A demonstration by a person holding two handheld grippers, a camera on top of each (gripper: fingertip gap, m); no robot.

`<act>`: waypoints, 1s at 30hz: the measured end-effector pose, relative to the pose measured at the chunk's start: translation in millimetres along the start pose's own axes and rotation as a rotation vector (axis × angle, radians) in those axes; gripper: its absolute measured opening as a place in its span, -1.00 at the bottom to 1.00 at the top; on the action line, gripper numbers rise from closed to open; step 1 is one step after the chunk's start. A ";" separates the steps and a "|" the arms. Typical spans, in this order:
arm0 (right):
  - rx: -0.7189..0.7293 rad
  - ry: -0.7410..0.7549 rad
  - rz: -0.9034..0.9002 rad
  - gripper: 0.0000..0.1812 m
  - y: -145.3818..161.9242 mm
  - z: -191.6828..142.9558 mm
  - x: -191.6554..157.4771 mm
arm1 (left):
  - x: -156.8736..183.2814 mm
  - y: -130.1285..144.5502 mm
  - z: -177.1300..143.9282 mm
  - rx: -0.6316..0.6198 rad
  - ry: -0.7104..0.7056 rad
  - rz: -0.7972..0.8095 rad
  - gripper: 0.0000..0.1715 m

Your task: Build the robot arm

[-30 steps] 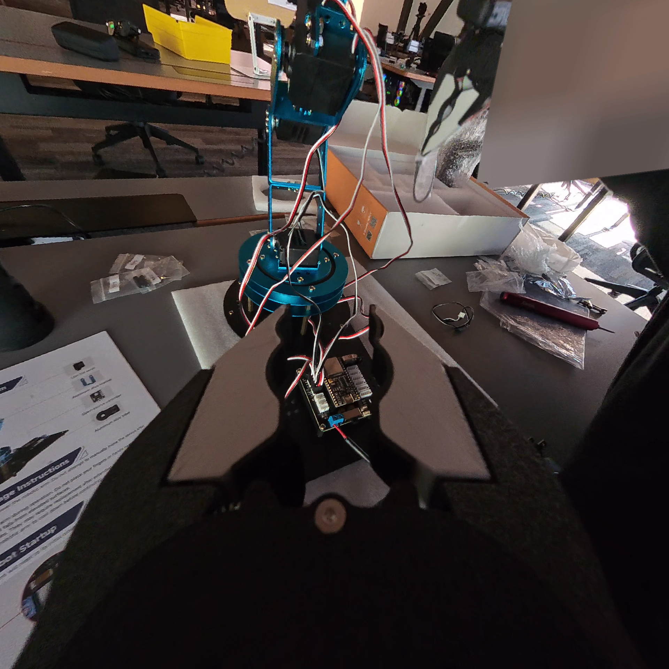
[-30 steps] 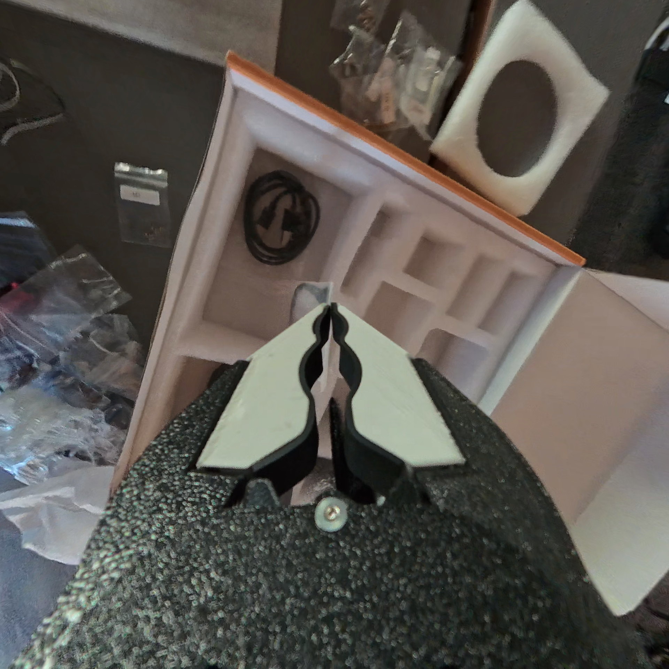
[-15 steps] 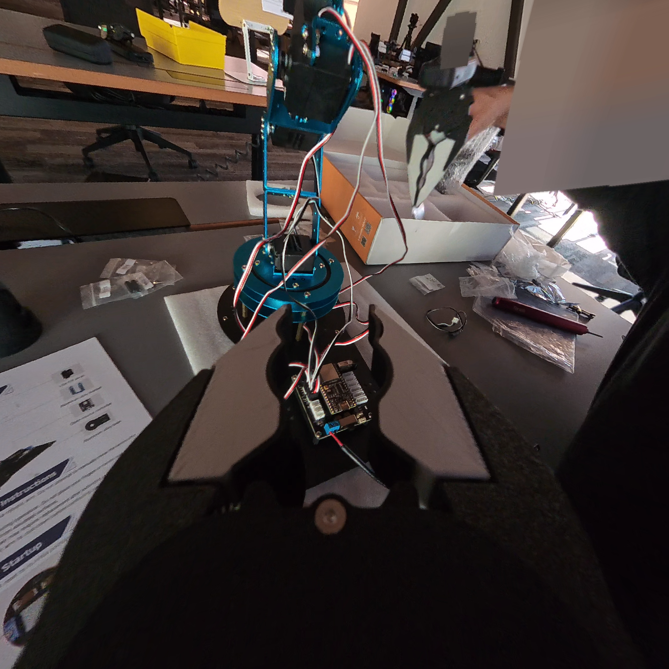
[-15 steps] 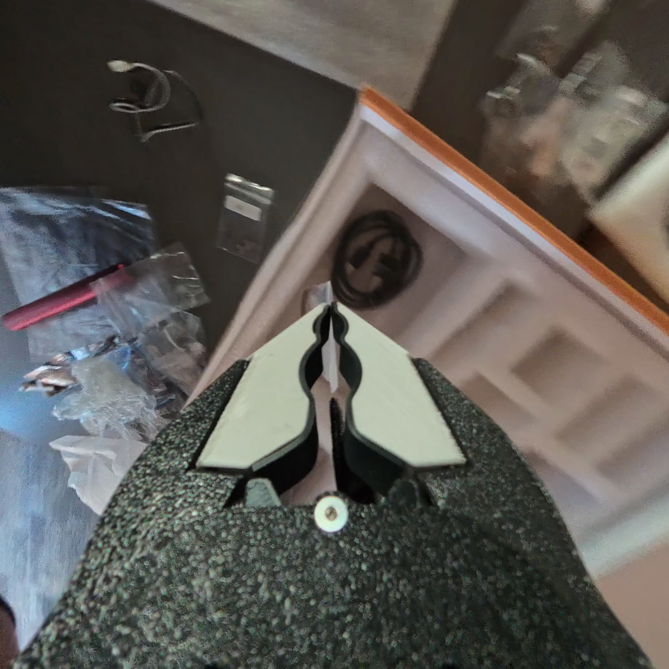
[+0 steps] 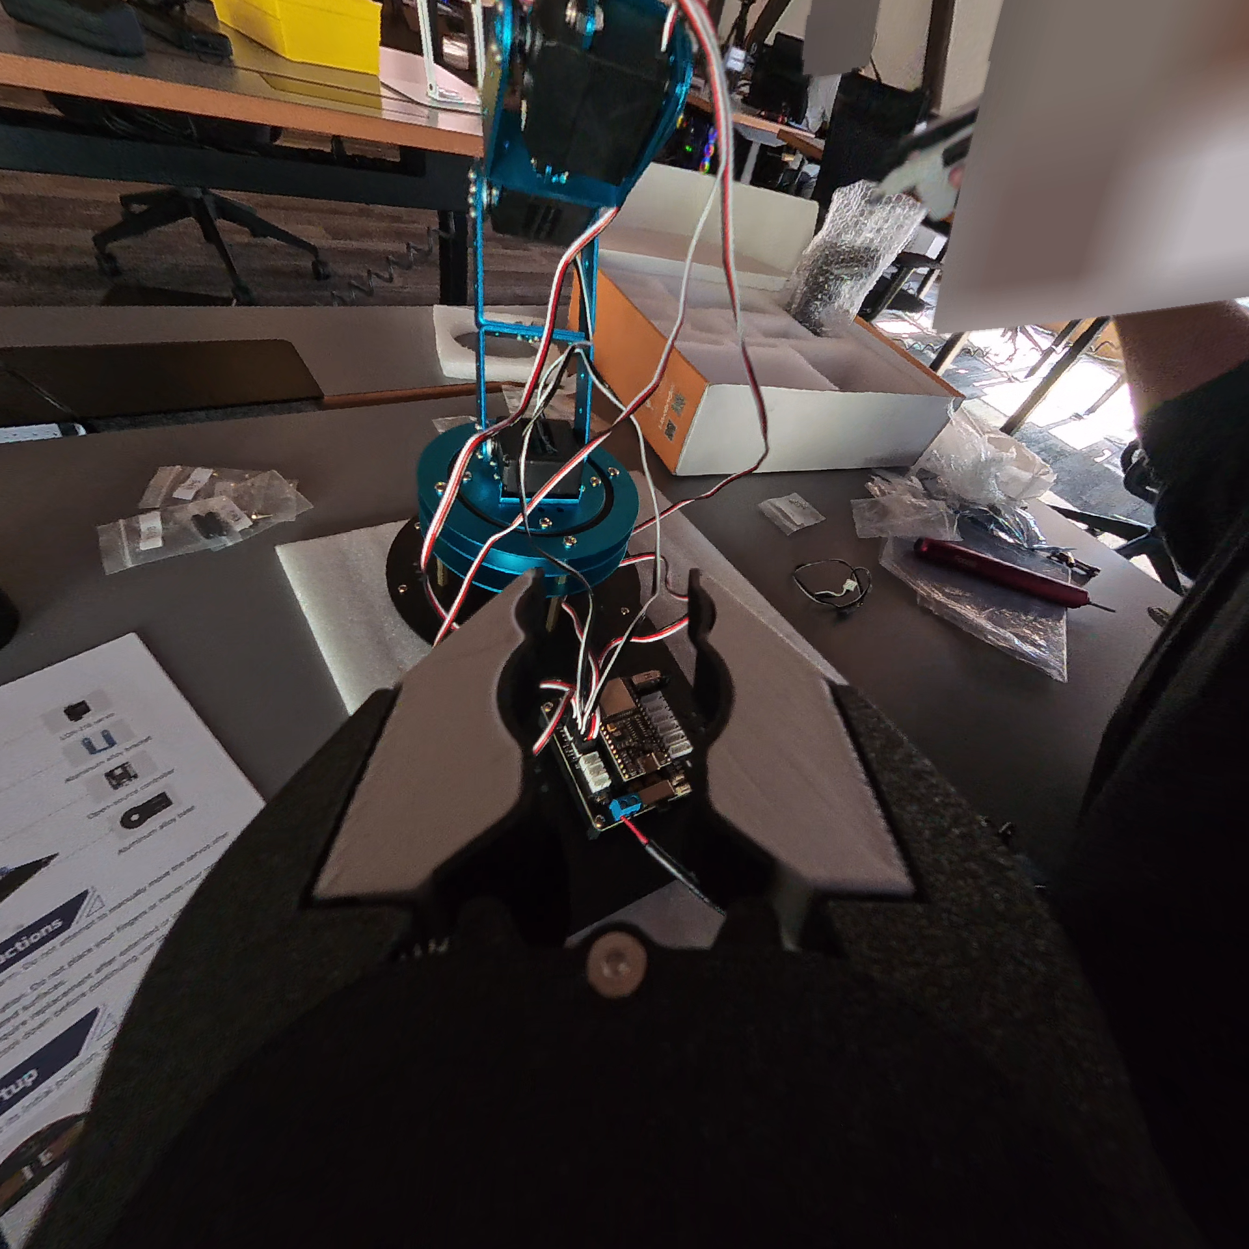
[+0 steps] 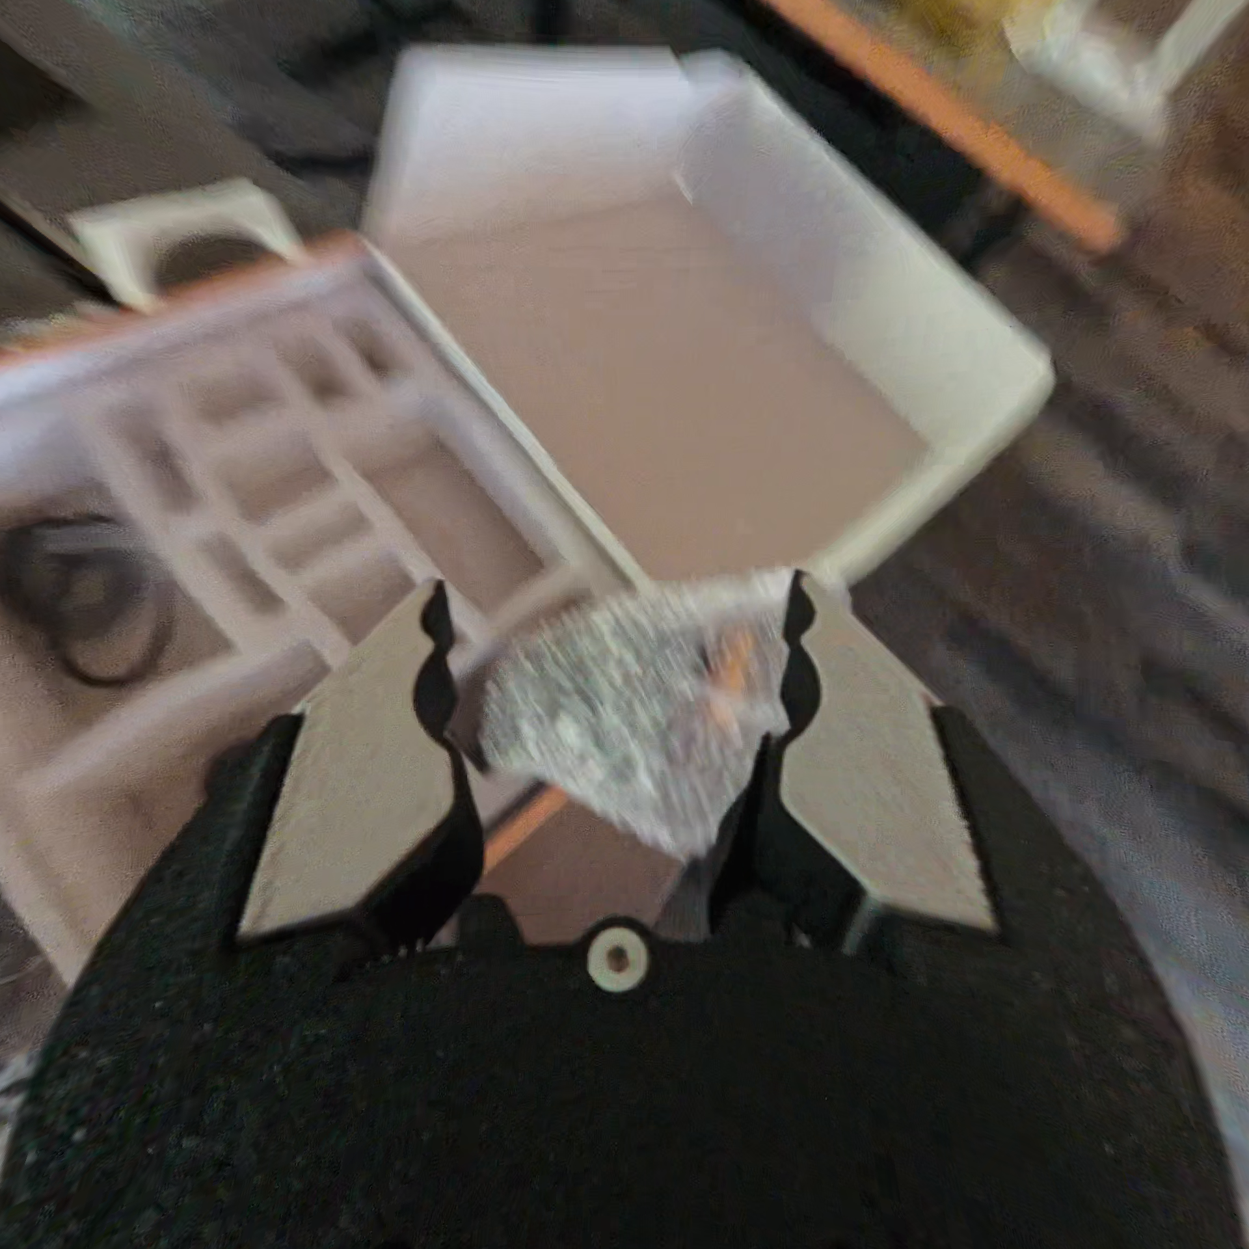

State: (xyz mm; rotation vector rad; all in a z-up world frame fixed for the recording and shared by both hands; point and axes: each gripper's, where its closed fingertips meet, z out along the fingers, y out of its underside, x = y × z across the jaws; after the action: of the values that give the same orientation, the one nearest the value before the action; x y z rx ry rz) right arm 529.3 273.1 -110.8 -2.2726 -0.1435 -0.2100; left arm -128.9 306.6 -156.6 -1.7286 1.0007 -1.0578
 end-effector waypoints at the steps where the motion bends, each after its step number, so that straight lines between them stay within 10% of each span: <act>1: -0.099 0.018 0.021 -0.01 27.5 1.0 7.1 | 2.1 -1.2 -0.9 0.004 0.005 0.004 -0.54; 5: -0.255 -0.030 -0.113 -1.00 68.9 15.1 -9.1 | 10.7 -7.3 -4.3 0.025 0.024 0.025 -0.53; 17: -0.125 0.215 -0.343 -1.00 -77.2 -45.7 21.5 | 24.7 -20.1 -14.0 0.062 0.010 0.065 -0.53; 30: -0.122 -0.116 -0.272 -1.00 -114.2 59.2 -34.9 | 21.5 -25.3 -15.5 0.032 -0.033 0.086 -0.54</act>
State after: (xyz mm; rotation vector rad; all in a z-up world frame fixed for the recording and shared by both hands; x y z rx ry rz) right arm 481.6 391.1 -71.3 -2.3826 -0.5139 -0.2342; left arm -131.5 291.0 -123.6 -1.6571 1.0229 -0.9818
